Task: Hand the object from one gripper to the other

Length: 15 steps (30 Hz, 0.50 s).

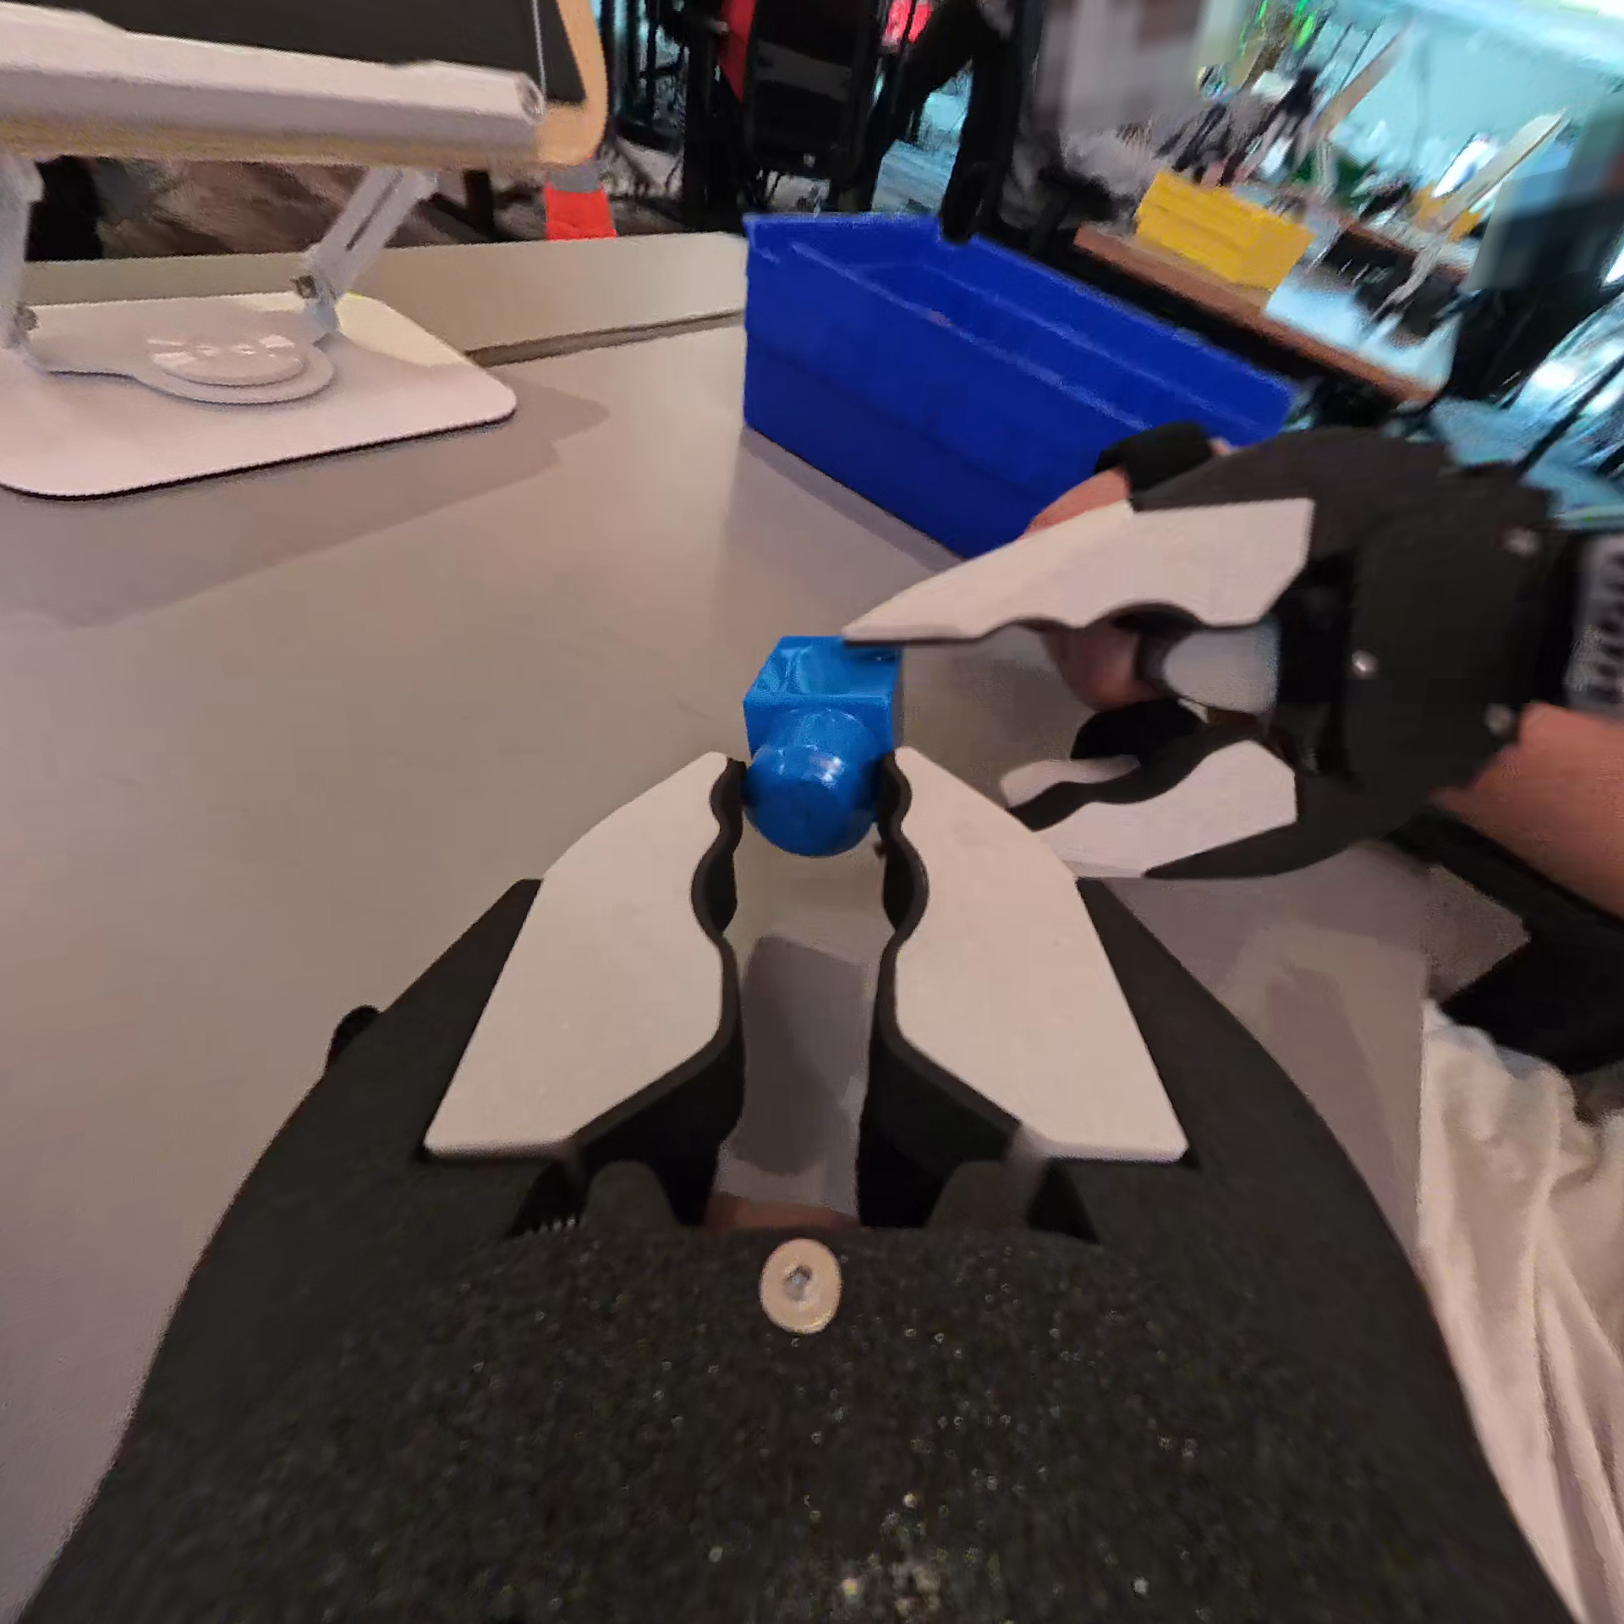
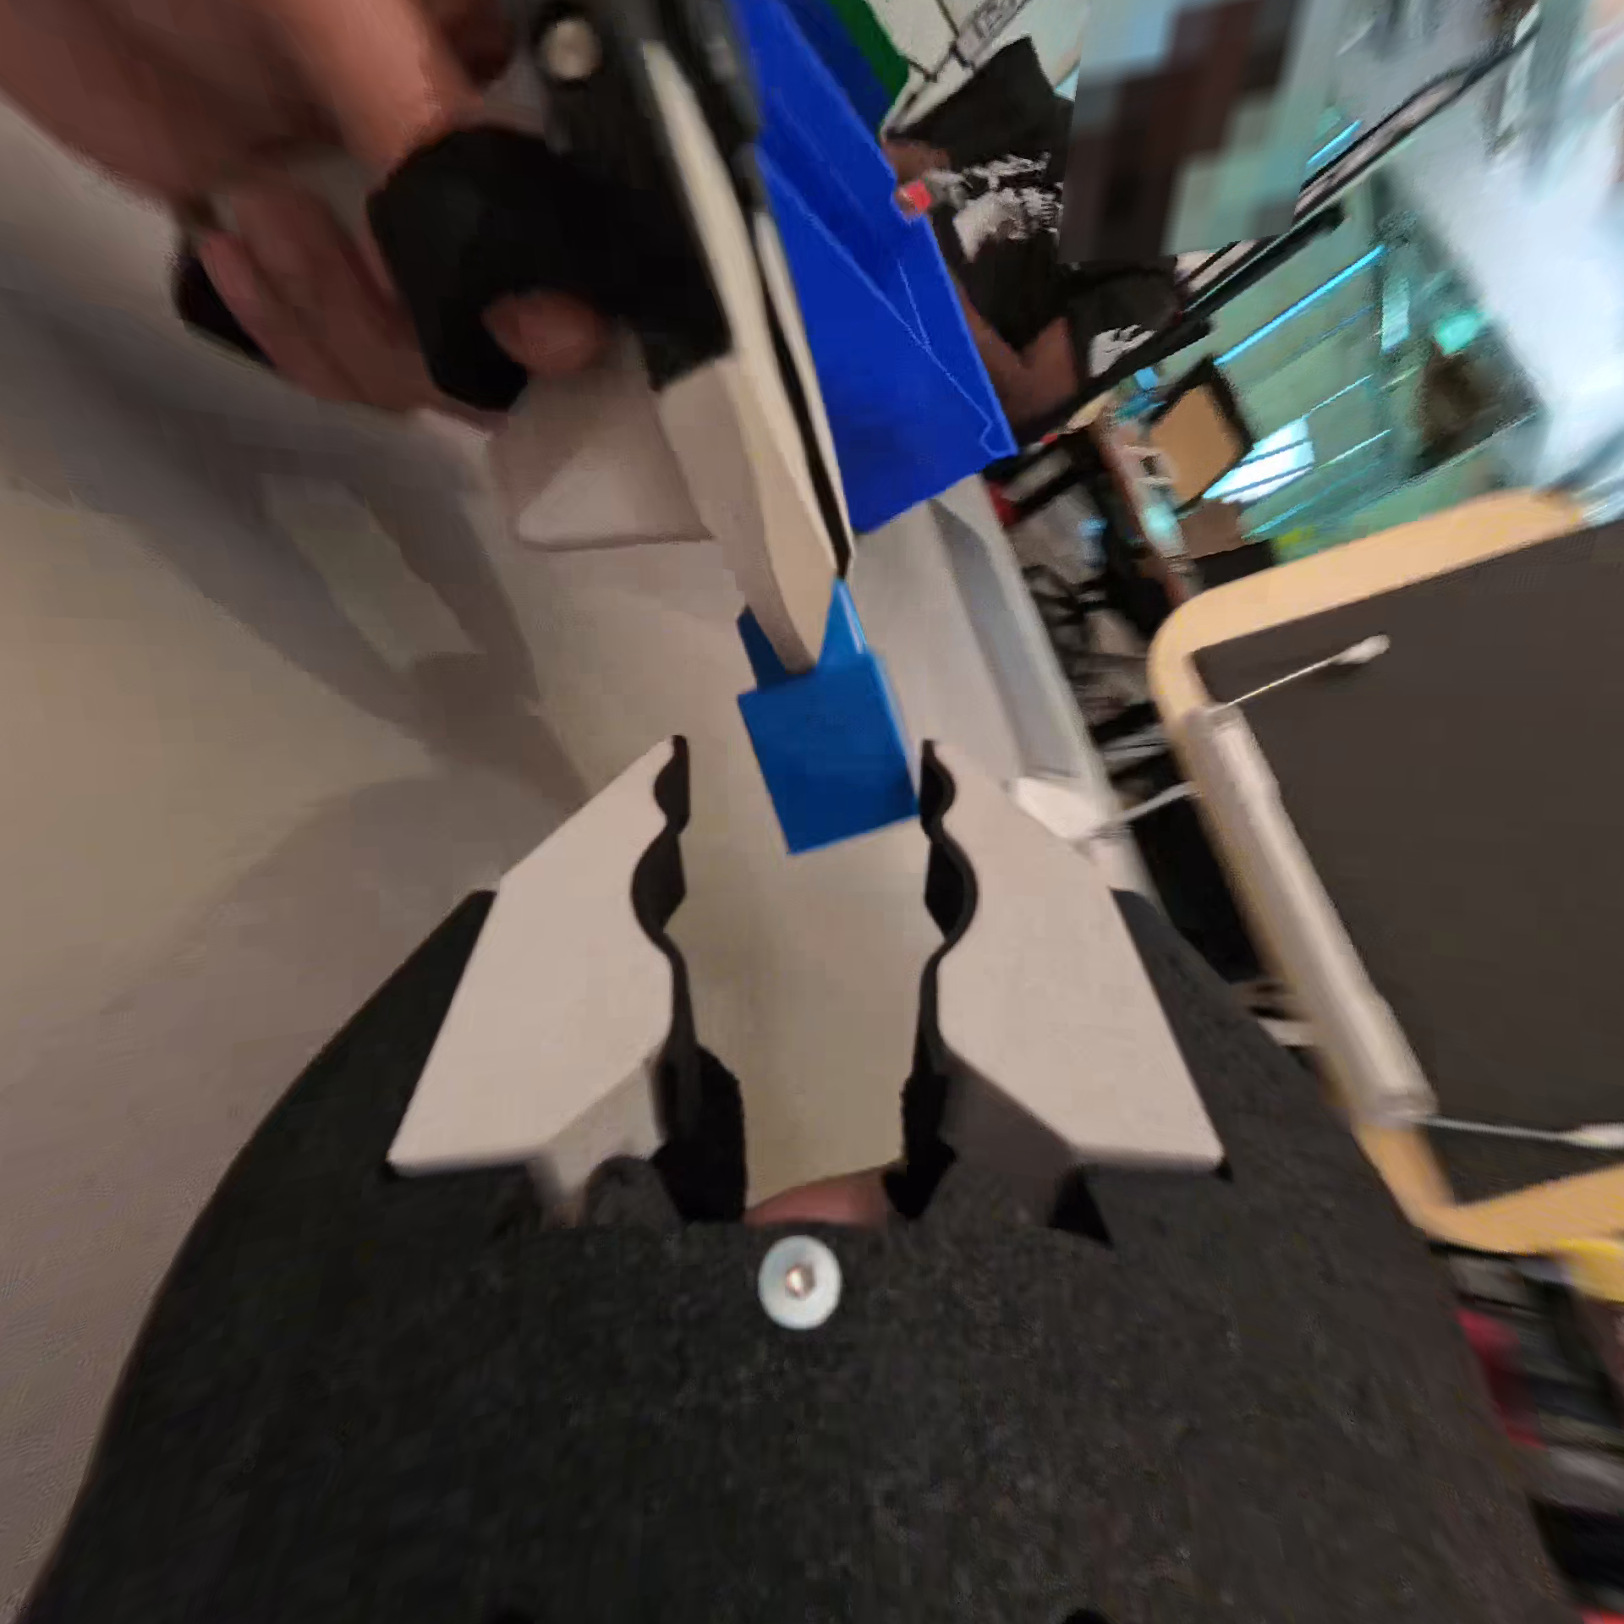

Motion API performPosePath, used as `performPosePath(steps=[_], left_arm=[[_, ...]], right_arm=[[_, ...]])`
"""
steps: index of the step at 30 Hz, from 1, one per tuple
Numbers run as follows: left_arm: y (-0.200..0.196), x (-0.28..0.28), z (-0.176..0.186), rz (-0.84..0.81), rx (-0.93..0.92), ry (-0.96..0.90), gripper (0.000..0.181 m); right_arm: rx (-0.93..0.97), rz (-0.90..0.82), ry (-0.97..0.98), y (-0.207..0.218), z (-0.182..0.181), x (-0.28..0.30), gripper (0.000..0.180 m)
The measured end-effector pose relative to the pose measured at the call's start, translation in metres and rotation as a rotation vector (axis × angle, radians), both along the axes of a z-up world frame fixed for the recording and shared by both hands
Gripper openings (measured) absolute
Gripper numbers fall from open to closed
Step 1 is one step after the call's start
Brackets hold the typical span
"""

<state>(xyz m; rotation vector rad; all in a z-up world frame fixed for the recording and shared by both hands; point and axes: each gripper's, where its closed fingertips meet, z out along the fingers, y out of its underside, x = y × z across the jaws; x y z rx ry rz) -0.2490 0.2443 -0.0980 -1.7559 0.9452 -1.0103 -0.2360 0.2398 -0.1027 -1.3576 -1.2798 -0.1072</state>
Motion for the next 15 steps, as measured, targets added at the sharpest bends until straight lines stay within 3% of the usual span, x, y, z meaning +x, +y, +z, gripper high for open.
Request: performPosePath(steps=[4, 7, 9, 11, 15], left_arm=[[-0.002, -0.013, 0.031, -0.116, -0.075, -0.216, 0.029], [-0.006, -0.019, 0.041, -0.185, -0.125, -0.306, 0.029], [-0.012, -0.016, 0.042, -0.223, -0.153, -0.321, 0.029], [-0.018, -0.011, 0.040, -0.247, -0.153, -0.305, 0.029], [-0.024, -0.003, 0.033, -0.252, -0.147, -0.269, 0.029]], right_arm=[[-0.480, 0.117, 0.504, -0.002, 0.022, 0.013, 0.056], [-0.973, 0.386, 0.855, -0.022, 0.041, 0.014, 0.057], [-1.184, 0.515, 0.964, -0.029, 0.051, 0.015, 0.057], [-1.241, 0.576, 0.982, -0.034, 0.054, 0.012, 0.057], [-1.132, 0.563, 0.914, -0.038, 0.052, 0.000, 0.048]])
